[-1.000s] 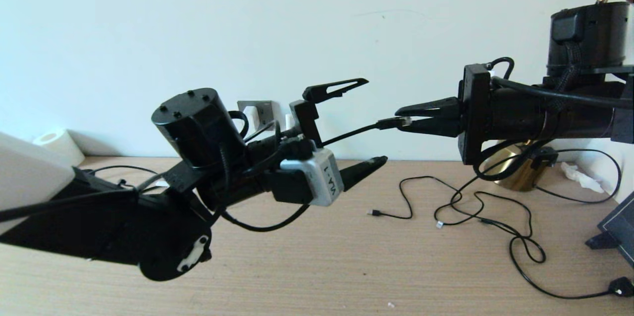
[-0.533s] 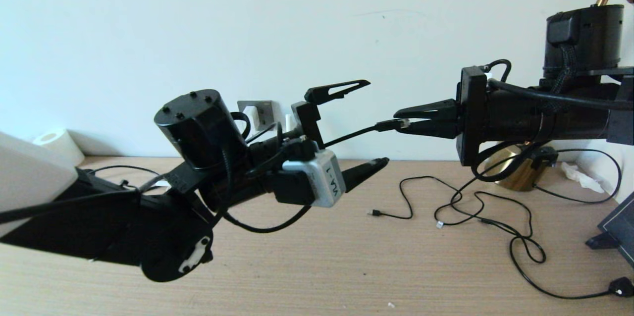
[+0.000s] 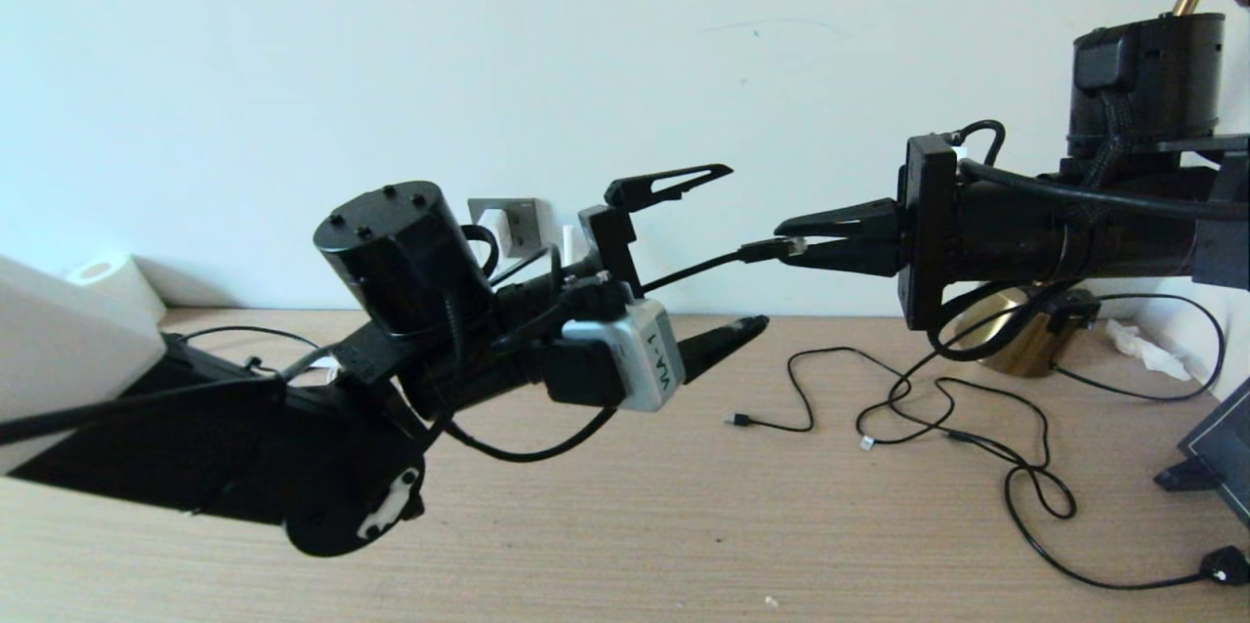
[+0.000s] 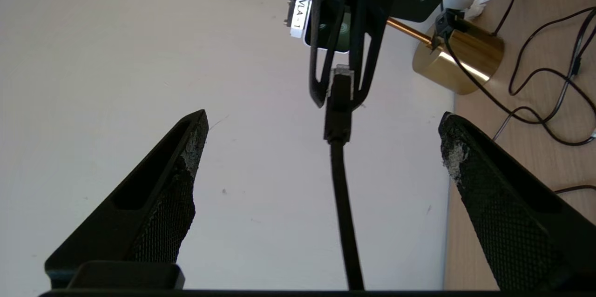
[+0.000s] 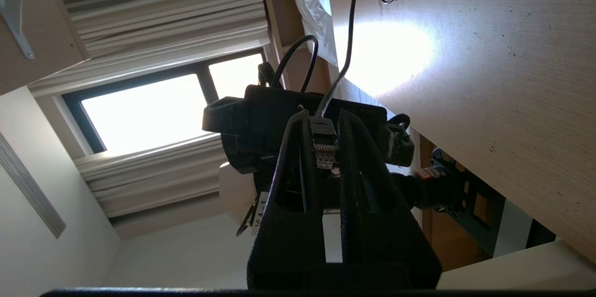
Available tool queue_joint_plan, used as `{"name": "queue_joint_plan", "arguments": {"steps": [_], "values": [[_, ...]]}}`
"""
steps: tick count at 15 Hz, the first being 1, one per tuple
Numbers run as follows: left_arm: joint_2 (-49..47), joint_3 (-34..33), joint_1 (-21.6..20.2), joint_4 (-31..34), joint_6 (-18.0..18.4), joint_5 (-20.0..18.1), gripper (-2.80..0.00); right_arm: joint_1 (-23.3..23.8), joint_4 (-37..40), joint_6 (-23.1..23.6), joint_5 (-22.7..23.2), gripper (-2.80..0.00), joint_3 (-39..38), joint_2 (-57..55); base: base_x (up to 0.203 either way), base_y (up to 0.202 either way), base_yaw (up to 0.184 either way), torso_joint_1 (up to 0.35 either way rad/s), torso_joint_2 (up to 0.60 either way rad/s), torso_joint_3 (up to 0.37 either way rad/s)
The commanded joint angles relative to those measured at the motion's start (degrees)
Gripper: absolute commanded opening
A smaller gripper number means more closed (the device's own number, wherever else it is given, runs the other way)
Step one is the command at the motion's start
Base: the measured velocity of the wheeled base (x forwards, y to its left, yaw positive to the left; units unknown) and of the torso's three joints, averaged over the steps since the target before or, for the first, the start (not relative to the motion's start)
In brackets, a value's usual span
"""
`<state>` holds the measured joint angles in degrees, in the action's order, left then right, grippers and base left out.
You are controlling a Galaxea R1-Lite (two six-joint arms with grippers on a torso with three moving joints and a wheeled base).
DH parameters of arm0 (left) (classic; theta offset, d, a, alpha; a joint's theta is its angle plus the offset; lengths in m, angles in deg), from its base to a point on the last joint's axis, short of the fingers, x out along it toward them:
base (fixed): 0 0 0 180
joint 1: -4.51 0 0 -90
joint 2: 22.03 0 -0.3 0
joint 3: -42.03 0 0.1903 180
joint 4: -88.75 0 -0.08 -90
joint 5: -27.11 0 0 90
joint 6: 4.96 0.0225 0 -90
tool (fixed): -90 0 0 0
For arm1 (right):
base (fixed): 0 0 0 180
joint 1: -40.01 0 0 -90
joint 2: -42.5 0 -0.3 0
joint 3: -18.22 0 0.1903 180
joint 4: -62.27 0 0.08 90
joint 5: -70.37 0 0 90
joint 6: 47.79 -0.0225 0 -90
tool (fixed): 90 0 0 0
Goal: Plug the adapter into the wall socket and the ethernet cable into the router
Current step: Hand it to the other hand
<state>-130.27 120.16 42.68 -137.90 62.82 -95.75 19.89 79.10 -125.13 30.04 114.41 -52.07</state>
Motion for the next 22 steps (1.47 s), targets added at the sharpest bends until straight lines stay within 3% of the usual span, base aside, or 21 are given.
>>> {"name": "queue_joint_plan", "arguments": {"steps": [1,2,16,17,22], "values": [[-0.3,0.0,0.1,-0.4,0.3,-0.2,0.00,0.0,-0.1,-0.4,0.3,-2.80,-0.1,-0.1,0.000,0.000,0.000,0.000,0.00,0.000],[-0.4,0.0,0.2,-0.4,0.3,-0.1,-2.80,0.0,-0.1,-0.4,0.3,-2.80,-0.1,-0.1,0.000,0.000,0.000,0.000,0.00,0.000],[-1.9,0.5,0.5,-0.4,0.2,0.3,-2.80,-0.2,-0.2,0.6,0.3,-2.80,-0.4,-0.4,0.000,0.000,0.000,0.000,0.00,0.000],[-1.9,0.5,0.5,-0.4,0.2,0.3,-2.80,-0.3,-1.0,1.5,0.3,0.00,-0.7,-0.3,0.000,0.000,0.000,0.000,0.00,0.000],[-1.4,0.1,-0.4,-0.3,-0.7,1.0,-2.80,0.3,-1.4,1.6,-0.4,0.00,-0.9,-0.2,0.000,0.000,0.000,0.000,0.00,0.000]]}}
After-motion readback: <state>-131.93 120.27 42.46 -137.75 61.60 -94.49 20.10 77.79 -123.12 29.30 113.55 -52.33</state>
